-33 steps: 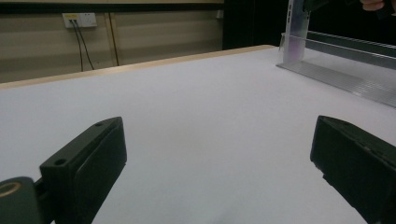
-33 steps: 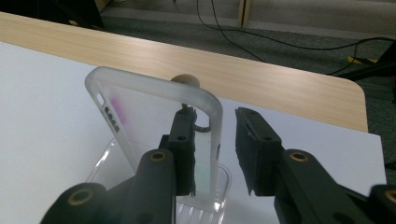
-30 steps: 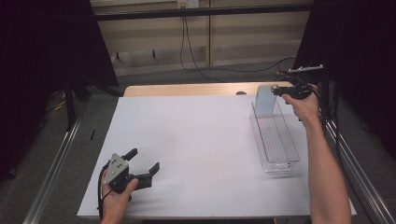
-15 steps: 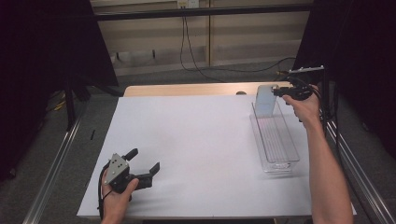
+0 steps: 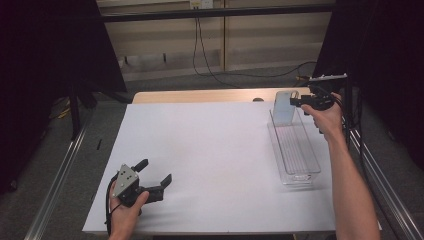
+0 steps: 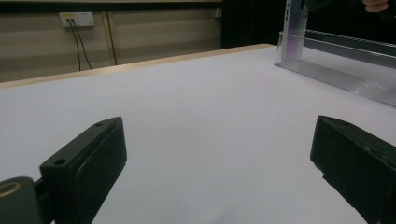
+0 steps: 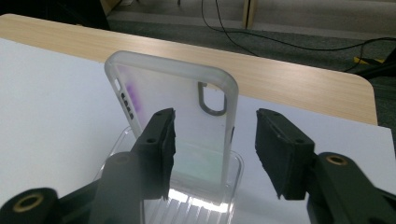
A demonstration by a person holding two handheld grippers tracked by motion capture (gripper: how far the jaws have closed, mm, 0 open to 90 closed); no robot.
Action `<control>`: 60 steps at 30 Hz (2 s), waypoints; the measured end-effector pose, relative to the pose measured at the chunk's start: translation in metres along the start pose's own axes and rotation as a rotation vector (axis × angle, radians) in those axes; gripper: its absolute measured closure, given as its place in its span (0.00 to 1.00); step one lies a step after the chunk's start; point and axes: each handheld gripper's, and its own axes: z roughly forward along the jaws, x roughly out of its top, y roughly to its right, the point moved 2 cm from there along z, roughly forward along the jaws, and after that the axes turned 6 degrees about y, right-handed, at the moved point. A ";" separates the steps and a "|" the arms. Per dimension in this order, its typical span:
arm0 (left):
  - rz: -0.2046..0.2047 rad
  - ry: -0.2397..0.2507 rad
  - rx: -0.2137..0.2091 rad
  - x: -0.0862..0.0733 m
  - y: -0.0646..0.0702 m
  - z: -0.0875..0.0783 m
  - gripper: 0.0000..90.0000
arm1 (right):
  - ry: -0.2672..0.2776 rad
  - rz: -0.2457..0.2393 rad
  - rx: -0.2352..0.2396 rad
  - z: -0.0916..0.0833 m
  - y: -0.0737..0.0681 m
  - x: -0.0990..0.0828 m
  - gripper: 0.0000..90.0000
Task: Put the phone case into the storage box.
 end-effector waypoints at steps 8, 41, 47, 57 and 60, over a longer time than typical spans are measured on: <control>-0.008 0.002 0.011 0.000 -0.001 0.000 0.04 | 0.025 0.018 -0.004 -0.002 0.000 -0.003 0.19; -0.007 0.017 -0.011 0.002 0.001 -0.006 0.04 | 0.288 -0.035 -0.073 -0.031 -0.020 -0.020 0.02; -0.011 0.021 -0.008 0.002 0.000 -0.007 0.04 | 0.299 -0.028 -0.066 -0.041 -0.019 -0.025 0.00; -0.010 0.027 0.000 0.003 -0.001 -0.008 0.04 | 0.340 -0.013 -0.076 -0.055 -0.021 -0.032 0.00; -0.015 0.030 -0.006 0.003 -0.001 -0.008 0.04 | 0.332 -0.035 -0.098 -0.058 -0.021 -0.035 0.00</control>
